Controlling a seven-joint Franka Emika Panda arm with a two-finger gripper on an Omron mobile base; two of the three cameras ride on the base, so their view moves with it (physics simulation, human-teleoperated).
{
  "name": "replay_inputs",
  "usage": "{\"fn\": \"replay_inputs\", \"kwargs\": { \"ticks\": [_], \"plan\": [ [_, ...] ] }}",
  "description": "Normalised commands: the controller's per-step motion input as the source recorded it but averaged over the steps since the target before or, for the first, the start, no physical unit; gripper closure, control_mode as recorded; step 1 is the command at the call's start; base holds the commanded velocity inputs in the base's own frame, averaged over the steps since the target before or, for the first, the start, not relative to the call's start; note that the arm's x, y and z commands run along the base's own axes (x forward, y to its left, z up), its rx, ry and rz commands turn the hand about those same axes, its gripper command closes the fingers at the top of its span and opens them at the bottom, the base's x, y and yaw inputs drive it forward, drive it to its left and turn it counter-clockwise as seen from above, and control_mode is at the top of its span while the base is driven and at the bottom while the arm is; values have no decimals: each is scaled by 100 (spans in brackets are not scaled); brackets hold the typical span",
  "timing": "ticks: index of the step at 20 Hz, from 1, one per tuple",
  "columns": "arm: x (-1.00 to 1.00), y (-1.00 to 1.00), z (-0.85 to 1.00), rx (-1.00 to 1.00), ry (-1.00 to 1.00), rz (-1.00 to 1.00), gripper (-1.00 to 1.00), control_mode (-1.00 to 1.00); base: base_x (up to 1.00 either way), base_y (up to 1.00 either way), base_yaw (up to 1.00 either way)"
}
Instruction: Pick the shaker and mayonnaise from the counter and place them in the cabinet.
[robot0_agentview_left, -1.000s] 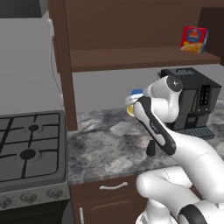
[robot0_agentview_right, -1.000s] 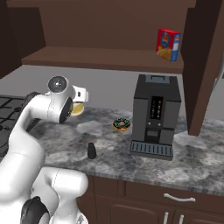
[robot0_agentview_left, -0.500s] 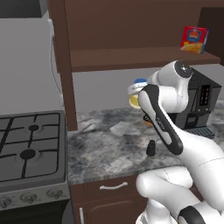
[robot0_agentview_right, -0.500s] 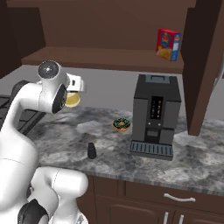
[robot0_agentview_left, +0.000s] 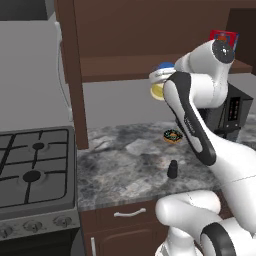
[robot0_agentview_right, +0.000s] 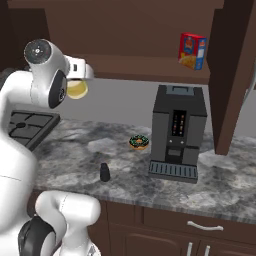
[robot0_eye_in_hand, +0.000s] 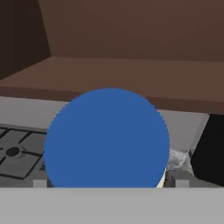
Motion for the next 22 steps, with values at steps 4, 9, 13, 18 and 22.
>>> {"fn": "replay_inputs", "kwargs": {
  "ticks": [4, 9, 13, 18, 22],
  "plan": [
    [0, 0, 77, -2, -11, 0, 100, -100, 0, 0, 0],
    [13, 0, 41, 0, -5, 0, 100, -100, 0, 0, 0],
    [42, 0, 10, 0, 0, 0, 100, -100, 0, 0, 0],
    [55, 0, 0, 0, 0, 0, 100, -100, 0, 0, 0],
    [55, 0, -13, 0, 0, 0, 100, -100, 0, 0, 0]
  ]
}}
